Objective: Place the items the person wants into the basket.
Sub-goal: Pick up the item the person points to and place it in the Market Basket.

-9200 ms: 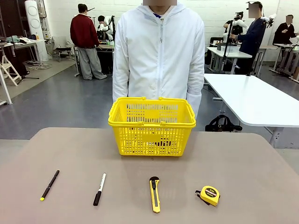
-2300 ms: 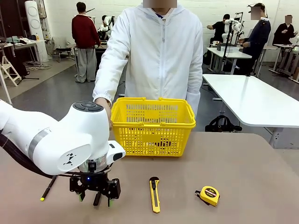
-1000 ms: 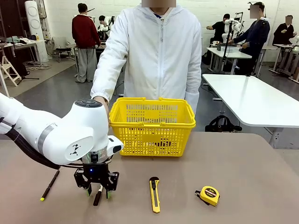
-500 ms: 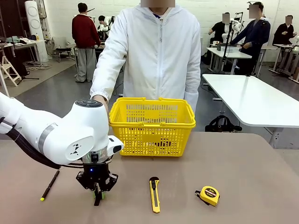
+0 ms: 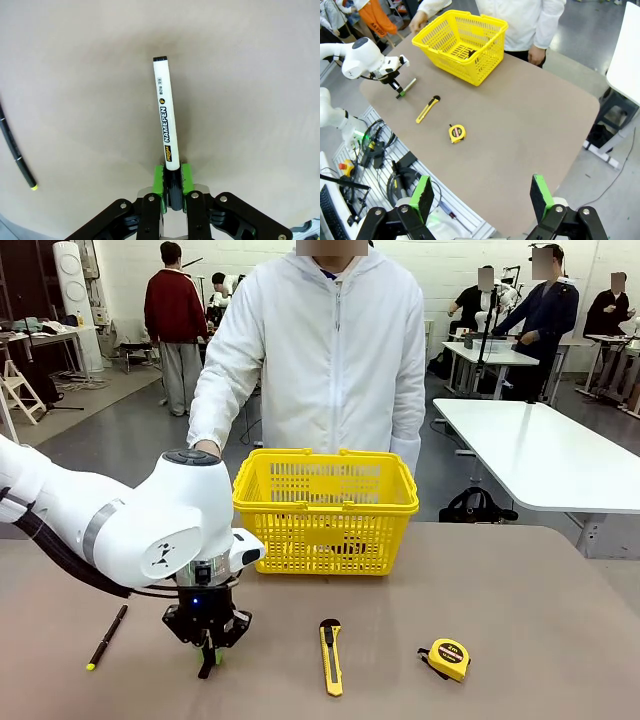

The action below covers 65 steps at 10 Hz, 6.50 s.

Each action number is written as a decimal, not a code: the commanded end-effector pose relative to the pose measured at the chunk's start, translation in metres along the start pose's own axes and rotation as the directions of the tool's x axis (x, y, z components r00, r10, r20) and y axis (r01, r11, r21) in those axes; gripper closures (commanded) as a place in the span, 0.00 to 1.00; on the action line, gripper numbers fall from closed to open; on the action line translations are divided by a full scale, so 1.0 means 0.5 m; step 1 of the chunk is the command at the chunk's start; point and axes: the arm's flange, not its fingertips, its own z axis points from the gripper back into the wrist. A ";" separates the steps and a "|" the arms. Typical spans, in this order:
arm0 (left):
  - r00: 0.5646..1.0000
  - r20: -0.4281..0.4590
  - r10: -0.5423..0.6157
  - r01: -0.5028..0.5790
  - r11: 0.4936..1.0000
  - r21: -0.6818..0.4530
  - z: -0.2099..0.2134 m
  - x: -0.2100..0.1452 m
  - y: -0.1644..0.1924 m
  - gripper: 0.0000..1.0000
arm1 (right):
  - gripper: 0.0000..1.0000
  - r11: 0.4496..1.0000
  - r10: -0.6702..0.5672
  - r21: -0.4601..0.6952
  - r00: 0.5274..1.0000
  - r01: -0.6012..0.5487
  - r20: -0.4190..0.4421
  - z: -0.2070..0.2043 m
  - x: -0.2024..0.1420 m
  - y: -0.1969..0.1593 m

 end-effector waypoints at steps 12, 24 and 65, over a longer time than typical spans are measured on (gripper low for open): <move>0.984 0.174 0.029 -0.039 0.998 0.054 0.447 -0.065 0.020 1.00 | 0.00 1.000 0.014 0.020 1.000 -0.015 0.012 -0.005 0.000 0.000; 0.854 0.138 -0.501 0.492 0.865 0.098 0.509 0.402 -0.156 0.86 | 0.00 1.000 0.014 0.020 1.000 -0.015 0.012 -0.005 0.000 0.000; 0.781 0.333 -0.529 0.582 0.810 -0.079 0.508 -0.051 0.258 0.00 | 0.00 1.000 0.014 0.020 1.000 -0.015 0.012 -0.005 0.000 0.000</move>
